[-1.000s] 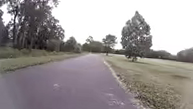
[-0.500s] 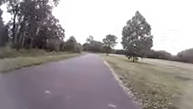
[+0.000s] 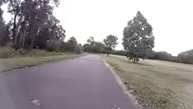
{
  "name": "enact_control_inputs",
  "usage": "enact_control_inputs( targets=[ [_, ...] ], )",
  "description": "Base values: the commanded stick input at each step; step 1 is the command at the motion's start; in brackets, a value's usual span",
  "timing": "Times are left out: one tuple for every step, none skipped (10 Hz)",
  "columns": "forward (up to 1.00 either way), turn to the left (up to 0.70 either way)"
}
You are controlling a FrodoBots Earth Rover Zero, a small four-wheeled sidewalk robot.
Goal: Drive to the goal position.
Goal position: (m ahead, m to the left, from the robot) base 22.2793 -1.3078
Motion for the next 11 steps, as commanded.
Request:
enact_control_inputs(
  targets=[
    [0.70, 0.00],
    [0.70, 0.00],
    [0.70, 0.00],
    [0.70, 0.00],
    [0.70, 0.00],
    [0.70, 0.00],
    [0.70, 0.00],
    [0.70, 0.00],
    [0.70, 0.00],
    [0.70, 0.00],
    [0.70, 0.00]
  ],
)
